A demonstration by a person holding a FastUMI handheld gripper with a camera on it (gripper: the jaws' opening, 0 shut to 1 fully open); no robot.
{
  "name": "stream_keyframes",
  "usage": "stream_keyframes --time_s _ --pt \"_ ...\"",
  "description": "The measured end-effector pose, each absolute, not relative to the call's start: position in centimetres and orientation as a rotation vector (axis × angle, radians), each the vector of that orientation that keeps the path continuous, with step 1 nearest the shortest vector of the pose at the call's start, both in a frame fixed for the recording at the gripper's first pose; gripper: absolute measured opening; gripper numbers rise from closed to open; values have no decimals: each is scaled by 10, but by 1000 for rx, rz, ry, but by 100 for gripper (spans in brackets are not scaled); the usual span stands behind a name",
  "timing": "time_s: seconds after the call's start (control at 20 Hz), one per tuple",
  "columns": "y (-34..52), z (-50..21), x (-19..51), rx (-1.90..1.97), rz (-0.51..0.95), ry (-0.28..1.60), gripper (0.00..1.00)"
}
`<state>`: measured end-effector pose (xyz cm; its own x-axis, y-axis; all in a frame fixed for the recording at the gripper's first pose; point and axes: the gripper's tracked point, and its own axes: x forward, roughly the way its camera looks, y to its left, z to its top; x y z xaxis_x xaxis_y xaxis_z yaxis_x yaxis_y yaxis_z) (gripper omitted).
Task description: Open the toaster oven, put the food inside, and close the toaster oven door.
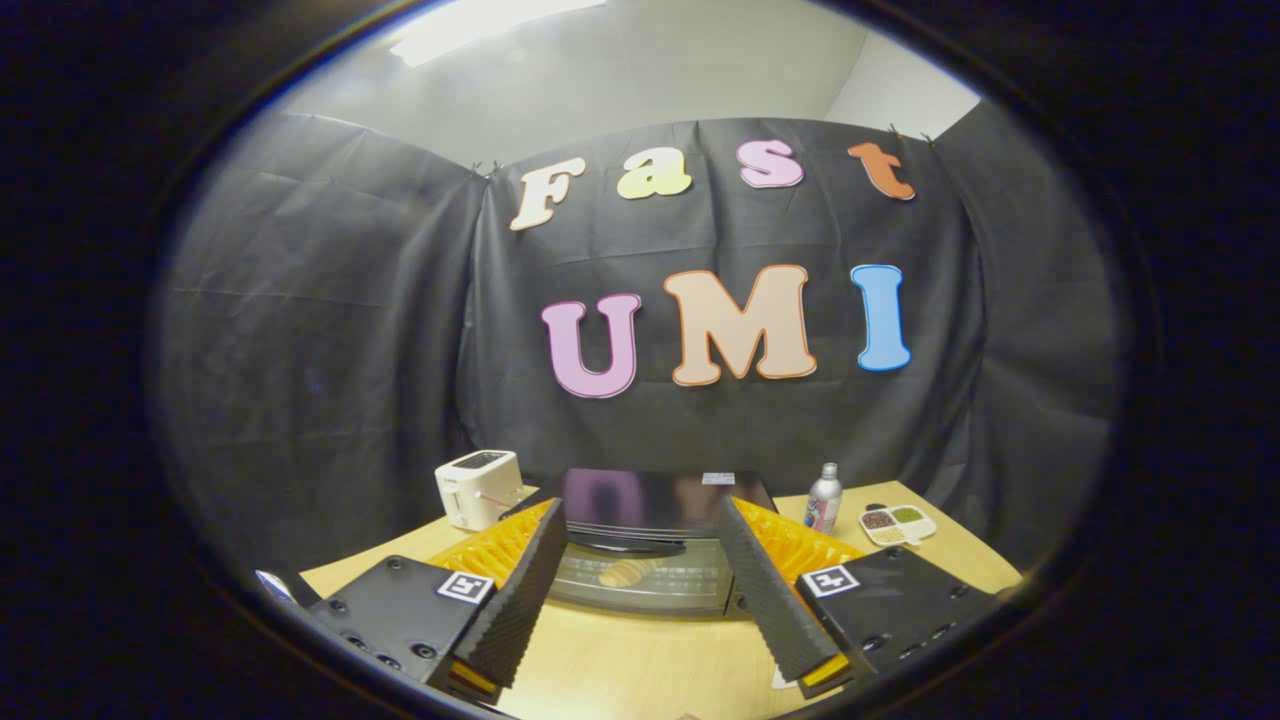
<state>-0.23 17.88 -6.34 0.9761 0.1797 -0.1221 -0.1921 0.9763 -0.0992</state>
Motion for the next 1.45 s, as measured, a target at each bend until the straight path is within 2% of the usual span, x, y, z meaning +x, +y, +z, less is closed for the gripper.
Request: stream_keyframes --time_s 1.25,1.45 --pt "151 -52 -11 -102 195 69 96" --pt "150 -50 -11 -82 239 57 96"
